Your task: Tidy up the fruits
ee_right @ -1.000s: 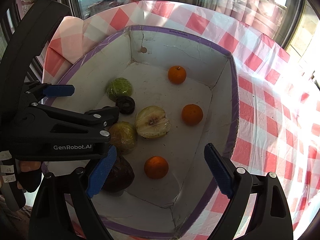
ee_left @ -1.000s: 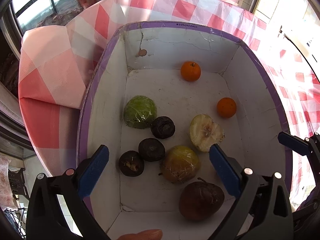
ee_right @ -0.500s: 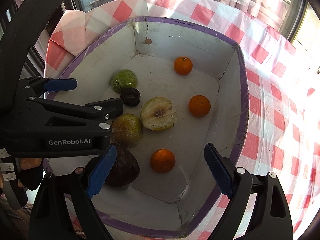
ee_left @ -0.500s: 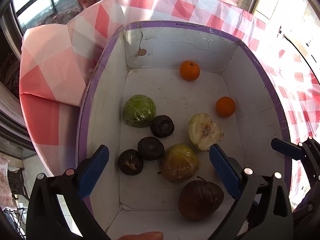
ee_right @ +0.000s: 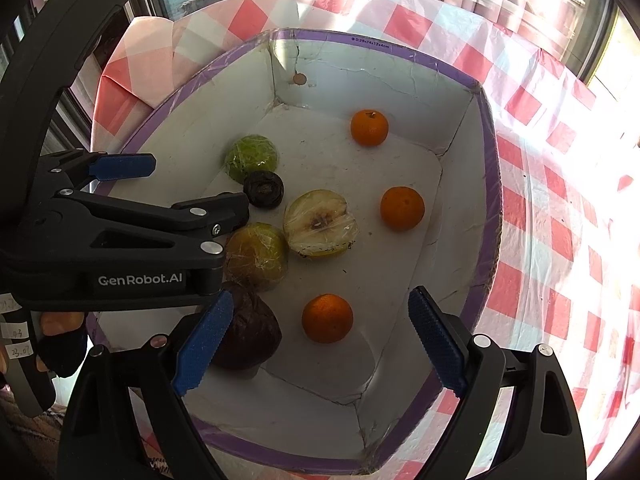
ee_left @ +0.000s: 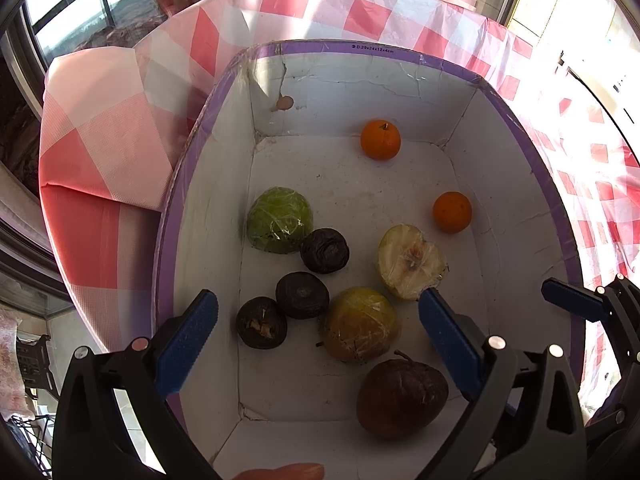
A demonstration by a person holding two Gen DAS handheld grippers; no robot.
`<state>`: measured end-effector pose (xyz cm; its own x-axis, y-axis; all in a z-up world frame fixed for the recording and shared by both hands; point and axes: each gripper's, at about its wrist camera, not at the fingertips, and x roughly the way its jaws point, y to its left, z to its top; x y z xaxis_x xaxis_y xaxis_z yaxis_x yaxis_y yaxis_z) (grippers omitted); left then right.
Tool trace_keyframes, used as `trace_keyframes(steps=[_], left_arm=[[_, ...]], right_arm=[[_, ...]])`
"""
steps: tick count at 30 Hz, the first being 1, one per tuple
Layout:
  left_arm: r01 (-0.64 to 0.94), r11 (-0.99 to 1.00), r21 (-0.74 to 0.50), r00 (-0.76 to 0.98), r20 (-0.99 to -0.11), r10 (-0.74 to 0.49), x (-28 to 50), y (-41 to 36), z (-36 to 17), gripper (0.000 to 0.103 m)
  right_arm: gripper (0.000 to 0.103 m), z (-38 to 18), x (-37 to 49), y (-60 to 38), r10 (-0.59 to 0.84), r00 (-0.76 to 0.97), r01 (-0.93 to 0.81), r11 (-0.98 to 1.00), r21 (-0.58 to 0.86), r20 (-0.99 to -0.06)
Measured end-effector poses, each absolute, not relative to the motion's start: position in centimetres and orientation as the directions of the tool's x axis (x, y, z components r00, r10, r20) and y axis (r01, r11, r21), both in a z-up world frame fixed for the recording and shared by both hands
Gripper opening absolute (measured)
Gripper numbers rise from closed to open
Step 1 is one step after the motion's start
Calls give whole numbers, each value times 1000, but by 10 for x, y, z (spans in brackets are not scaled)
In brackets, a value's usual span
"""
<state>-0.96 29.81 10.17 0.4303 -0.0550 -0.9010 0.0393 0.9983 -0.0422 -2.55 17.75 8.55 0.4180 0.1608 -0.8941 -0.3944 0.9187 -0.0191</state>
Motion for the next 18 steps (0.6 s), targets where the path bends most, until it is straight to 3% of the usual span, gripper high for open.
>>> trace_keyframes(steps=[18], left_arm=[[23,999,-34,433,-901,-40,-9,302,101,100]], right_arm=[[87,85,-27,178,171,420,-397,918,-11,-891]])
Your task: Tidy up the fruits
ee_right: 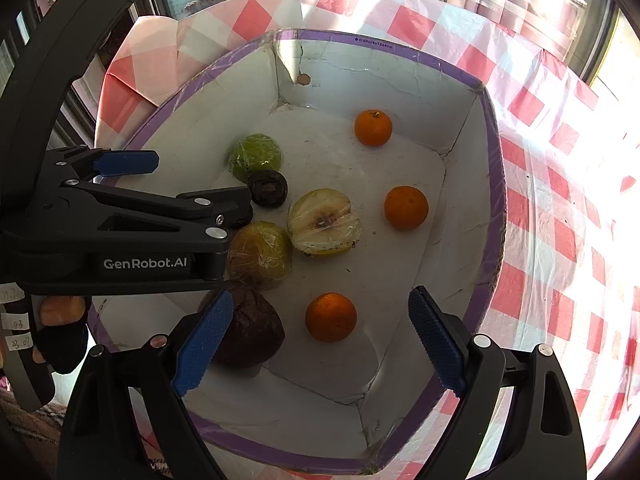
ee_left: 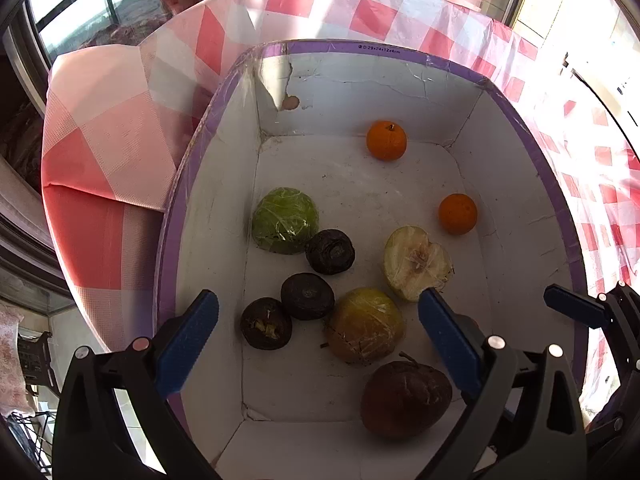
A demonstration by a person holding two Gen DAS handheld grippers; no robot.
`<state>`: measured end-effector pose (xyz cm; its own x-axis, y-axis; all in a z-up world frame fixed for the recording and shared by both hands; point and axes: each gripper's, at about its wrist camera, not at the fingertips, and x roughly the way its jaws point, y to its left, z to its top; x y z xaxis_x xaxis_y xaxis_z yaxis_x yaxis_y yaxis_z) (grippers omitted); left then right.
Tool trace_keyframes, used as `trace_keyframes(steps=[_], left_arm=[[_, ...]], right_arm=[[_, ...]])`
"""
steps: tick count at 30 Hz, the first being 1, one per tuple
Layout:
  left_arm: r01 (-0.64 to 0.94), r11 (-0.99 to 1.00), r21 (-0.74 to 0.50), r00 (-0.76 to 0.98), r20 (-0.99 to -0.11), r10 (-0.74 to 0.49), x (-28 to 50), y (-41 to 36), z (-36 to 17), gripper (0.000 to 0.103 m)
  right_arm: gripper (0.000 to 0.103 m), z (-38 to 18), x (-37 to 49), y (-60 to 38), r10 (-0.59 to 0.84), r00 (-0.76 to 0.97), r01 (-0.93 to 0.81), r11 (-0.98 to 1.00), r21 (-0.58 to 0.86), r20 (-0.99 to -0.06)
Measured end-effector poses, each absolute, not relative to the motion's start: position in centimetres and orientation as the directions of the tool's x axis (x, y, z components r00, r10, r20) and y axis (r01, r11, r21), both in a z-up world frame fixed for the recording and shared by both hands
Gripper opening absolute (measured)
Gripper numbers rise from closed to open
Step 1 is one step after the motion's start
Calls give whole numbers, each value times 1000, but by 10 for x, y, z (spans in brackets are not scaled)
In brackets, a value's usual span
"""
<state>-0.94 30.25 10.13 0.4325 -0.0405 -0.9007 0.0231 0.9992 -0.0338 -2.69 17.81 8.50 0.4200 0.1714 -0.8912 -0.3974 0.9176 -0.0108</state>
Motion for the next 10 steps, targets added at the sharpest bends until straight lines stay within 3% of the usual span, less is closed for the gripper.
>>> trace_keyframes(steps=[10], left_arm=[[1,997,74,431,-900,67,-9,291,105,100]], right_arm=[[87,87,-25,174,209,411,-433,901,12,-887]])
